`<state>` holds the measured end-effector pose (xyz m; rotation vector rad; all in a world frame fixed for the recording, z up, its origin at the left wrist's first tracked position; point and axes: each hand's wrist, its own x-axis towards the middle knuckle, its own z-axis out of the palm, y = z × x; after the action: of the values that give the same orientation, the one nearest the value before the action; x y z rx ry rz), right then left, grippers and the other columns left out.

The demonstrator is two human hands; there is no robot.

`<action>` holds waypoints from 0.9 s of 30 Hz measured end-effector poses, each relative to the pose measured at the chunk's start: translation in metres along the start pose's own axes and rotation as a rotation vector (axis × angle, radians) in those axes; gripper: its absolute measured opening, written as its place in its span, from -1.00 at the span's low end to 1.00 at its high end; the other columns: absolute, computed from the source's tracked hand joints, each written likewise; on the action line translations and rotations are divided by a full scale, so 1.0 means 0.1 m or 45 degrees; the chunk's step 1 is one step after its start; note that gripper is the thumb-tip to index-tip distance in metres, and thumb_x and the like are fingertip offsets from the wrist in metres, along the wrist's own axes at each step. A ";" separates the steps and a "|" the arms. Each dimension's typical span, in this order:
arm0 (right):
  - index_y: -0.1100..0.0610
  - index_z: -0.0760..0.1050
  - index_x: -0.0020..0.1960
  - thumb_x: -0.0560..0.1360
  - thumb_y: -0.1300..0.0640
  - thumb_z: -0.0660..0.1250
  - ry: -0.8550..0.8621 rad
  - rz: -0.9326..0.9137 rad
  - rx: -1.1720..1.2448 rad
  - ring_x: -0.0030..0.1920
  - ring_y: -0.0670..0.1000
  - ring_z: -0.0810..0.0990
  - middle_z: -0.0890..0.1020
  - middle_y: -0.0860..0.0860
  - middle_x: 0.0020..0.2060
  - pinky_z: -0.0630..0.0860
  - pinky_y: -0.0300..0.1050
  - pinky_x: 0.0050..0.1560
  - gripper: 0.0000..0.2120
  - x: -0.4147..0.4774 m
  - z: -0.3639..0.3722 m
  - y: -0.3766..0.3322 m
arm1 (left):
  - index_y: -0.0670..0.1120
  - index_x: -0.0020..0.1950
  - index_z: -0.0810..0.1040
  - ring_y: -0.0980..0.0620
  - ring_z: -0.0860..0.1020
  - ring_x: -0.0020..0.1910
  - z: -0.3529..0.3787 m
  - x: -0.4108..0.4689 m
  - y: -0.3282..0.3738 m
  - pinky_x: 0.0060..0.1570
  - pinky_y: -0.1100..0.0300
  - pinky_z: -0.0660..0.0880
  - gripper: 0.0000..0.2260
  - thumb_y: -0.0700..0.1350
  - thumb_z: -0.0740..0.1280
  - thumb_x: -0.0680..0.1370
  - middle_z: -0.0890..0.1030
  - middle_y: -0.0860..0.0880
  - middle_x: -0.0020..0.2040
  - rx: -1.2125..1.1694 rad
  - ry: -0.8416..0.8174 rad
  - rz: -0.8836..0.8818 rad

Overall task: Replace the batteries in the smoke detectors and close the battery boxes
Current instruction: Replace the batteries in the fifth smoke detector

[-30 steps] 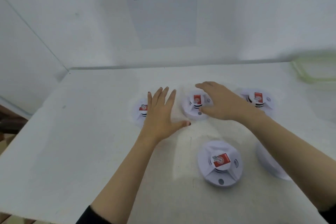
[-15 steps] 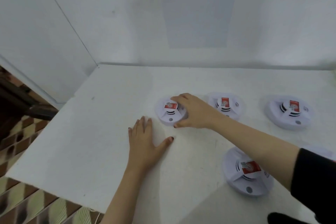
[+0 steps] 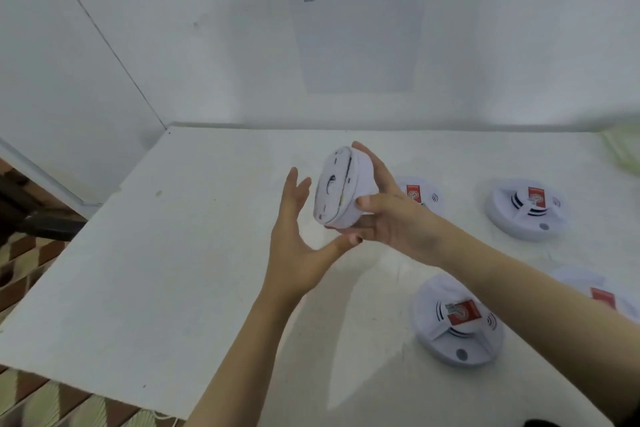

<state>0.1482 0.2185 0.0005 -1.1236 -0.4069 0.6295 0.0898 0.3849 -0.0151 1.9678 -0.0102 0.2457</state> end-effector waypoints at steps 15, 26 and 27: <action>-0.25 0.26 0.38 0.28 0.16 0.46 0.236 -0.197 -0.311 0.20 0.05 0.55 0.54 0.01 0.21 0.53 -0.11 0.08 -0.23 -0.63 -0.18 -0.19 | 0.21 0.47 0.19 0.23 0.39 0.38 0.17 0.03 0.21 0.29 0.30 0.41 -0.07 0.01 0.60 0.20 0.37 0.18 0.44 -0.148 -0.299 0.171; -0.06 0.44 0.29 0.29 0.26 0.50 0.472 -0.238 -0.601 0.18 -0.07 0.55 0.55 -0.09 0.18 0.56 -0.15 0.07 -0.38 -0.96 -0.08 -0.17 | 0.22 0.29 0.36 0.27 0.51 0.24 0.48 -0.05 0.34 0.09 0.39 0.49 -0.14 -0.20 0.68 0.13 0.55 0.30 0.21 -0.166 -0.404 0.188; -0.09 0.45 0.28 0.29 0.25 0.53 0.481 -0.200 -0.669 0.17 -0.09 0.55 0.56 -0.13 0.16 0.57 -0.11 0.08 -0.38 -0.98 -0.09 -0.19 | 0.19 0.27 0.39 0.26 0.53 0.21 0.48 -0.06 0.34 0.06 0.40 0.49 -0.17 -0.25 0.66 0.14 0.57 0.32 0.17 -0.169 -0.399 0.196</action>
<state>0.0835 0.1429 0.0151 -1.6562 -0.3356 0.1588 0.0879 0.3267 -0.0039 1.8566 -0.3730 0.0327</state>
